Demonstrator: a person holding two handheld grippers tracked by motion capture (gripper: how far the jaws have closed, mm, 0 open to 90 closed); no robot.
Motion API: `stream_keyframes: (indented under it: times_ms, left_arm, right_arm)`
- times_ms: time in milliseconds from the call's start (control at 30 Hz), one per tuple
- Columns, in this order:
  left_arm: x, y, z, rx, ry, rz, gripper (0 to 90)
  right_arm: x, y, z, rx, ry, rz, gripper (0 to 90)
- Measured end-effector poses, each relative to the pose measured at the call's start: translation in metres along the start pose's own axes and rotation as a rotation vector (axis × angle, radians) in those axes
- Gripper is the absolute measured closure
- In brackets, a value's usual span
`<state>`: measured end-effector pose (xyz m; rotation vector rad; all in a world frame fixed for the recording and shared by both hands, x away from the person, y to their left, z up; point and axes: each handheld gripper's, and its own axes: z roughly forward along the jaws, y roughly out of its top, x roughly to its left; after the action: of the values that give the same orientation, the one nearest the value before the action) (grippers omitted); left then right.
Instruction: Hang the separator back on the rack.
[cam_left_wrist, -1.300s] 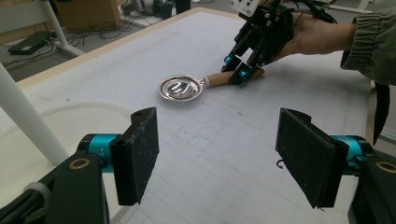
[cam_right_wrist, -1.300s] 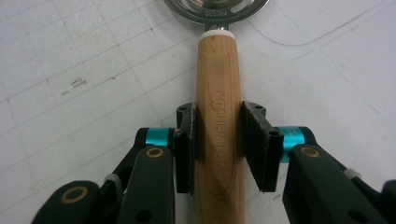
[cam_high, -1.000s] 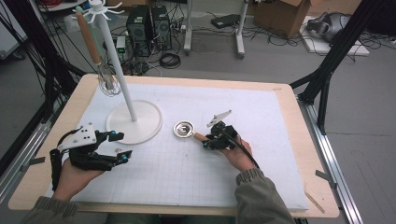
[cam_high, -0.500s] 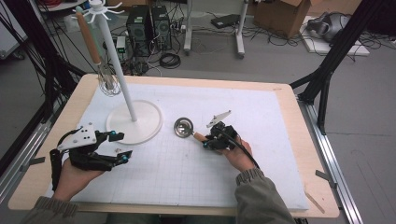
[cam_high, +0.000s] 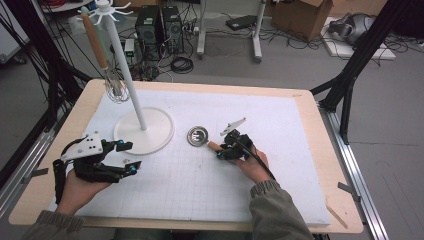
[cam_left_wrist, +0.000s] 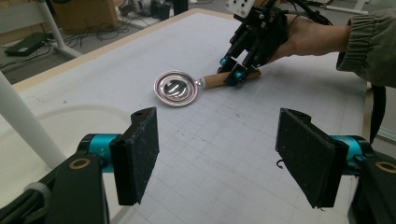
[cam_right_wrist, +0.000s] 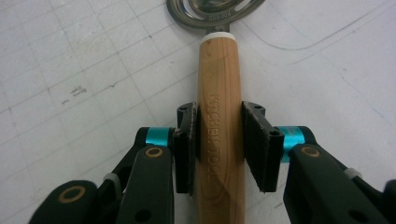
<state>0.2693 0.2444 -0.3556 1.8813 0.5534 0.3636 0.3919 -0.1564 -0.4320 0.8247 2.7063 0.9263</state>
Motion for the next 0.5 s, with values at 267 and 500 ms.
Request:
stream_keyframes:
  times_ms: [267, 500]
  left_arm:
    - [-0.0006, 0.0006, 0.0023, 0.002, -0.005, 0.002, 30.4]
    - [-0.0008, 0.0004, 0.0004, 0.002, -0.002, 0.004, 30.4]
  right_arm:
    - [0.0009, 0.0019, 0.0011, -0.006, -0.012, 0.004, 69.0]
    - [0.0016, 0.0022, -0.0021, -0.029, 0.012, 0.015, 70.4]
